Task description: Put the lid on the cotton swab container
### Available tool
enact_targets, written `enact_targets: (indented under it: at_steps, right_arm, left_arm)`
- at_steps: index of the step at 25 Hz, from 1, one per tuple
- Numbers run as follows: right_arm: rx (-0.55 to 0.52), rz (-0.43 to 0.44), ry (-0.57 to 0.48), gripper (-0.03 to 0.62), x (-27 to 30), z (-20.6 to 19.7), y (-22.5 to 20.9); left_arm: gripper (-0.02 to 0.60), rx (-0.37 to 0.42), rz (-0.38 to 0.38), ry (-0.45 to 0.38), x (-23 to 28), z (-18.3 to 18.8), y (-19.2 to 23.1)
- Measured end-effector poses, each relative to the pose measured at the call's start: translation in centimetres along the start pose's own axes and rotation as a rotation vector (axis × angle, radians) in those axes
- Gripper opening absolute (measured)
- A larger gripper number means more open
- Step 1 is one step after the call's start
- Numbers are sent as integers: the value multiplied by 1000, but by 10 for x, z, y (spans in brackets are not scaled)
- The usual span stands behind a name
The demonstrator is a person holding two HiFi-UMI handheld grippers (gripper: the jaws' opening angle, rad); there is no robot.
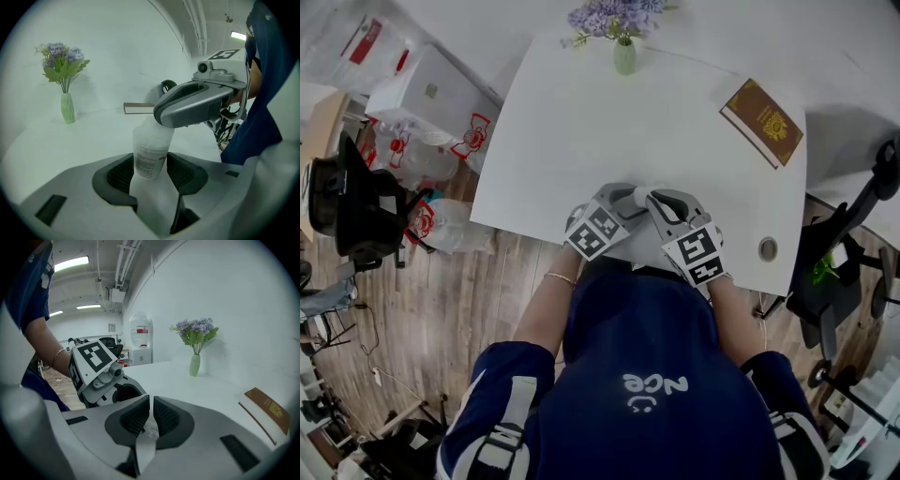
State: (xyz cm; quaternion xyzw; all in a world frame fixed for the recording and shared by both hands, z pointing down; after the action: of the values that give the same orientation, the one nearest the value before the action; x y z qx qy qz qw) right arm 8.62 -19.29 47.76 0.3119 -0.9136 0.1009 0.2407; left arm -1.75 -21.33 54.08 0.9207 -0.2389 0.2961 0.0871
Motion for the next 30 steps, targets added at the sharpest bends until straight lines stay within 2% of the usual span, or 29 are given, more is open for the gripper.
enact_targets:
  at_steps: [3, 9, 13, 17, 25, 30]
  right_arm:
    - [-14, -18, 1, 57, 0, 0, 3]
    - [82, -24, -29, 58, -1, -3, 1]
    - [172, -7, -133, 58, -12, 2, -3]
    - [225, -76, -204, 58, -37, -4, -11]
    - [254, -212, -237, 58, -84, -41, -5]
    - [277, -254, -219, 58, -109, -69, 6]
  left_arm:
    - [238, -3, 2, 3, -1, 0, 0]
    - [241, -13, 16, -11, -2, 0, -2]
    - [262, -94, 44, -40, -15, -4, -4]
    - [268, -118, 78, -62, -37, -10, -14]
    - [268, -243, 204, -242, -77, -13, -45]
    - [268, -323, 273, -347, -95, -5, -66]
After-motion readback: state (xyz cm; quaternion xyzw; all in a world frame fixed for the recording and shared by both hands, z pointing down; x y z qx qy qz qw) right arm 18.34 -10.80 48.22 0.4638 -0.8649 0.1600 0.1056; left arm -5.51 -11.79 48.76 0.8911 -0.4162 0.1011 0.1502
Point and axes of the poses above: the fingertips, and each gripper's own axes: x forward along the fingers, y to its left, z out of its top, the point moved 8 cm from there along -x, backward along the fingers, and after that the axes turned 6 degrees about z, right-handed, at the moved point
